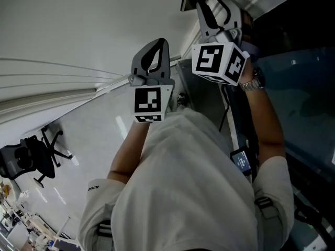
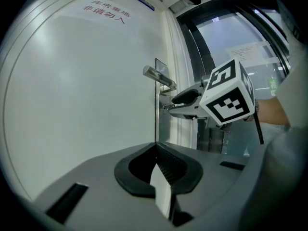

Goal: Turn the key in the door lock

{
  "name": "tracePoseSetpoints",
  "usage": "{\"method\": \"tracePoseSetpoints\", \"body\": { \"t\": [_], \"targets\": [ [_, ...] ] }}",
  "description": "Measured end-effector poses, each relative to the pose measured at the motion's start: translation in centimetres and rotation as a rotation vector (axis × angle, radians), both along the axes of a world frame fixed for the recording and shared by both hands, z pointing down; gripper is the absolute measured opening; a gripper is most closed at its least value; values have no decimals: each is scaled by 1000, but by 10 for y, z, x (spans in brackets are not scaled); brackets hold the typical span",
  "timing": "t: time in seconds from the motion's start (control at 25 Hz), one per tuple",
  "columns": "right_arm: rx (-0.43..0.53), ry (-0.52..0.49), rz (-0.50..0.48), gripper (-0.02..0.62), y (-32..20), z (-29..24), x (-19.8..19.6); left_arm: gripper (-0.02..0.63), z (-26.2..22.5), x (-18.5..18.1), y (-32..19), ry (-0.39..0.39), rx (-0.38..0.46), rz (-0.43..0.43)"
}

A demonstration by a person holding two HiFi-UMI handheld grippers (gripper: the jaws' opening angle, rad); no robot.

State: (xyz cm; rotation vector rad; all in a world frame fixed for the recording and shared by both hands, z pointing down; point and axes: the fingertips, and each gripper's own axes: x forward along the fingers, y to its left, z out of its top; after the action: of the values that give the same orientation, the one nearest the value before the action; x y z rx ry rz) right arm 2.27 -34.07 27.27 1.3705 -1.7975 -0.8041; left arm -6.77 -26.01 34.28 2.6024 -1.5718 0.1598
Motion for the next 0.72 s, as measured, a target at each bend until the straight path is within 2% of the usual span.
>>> {"method": "tracePoseSetpoints", "body": {
  "t": [0.2, 0.44, 0.48, 0.6, 0.72],
  "targets": [
    [46, 178, 16, 141, -8, 1, 1, 9, 0, -4, 0, 3, -4, -9],
    [89, 300, 28, 136, -13, 4, -3, 9, 1, -9, -1, 4, -3, -13],
    [96, 317, 33, 114, -13, 4, -3, 9, 0, -9, -1, 4, -3, -13],
    [110, 337, 49, 104, -13, 3, -2, 9, -2, -9, -2, 4, 0, -12],
    [96, 277, 58, 101, -13, 3, -1, 9, -2, -8, -4, 8, 5, -9]
  ]
}}
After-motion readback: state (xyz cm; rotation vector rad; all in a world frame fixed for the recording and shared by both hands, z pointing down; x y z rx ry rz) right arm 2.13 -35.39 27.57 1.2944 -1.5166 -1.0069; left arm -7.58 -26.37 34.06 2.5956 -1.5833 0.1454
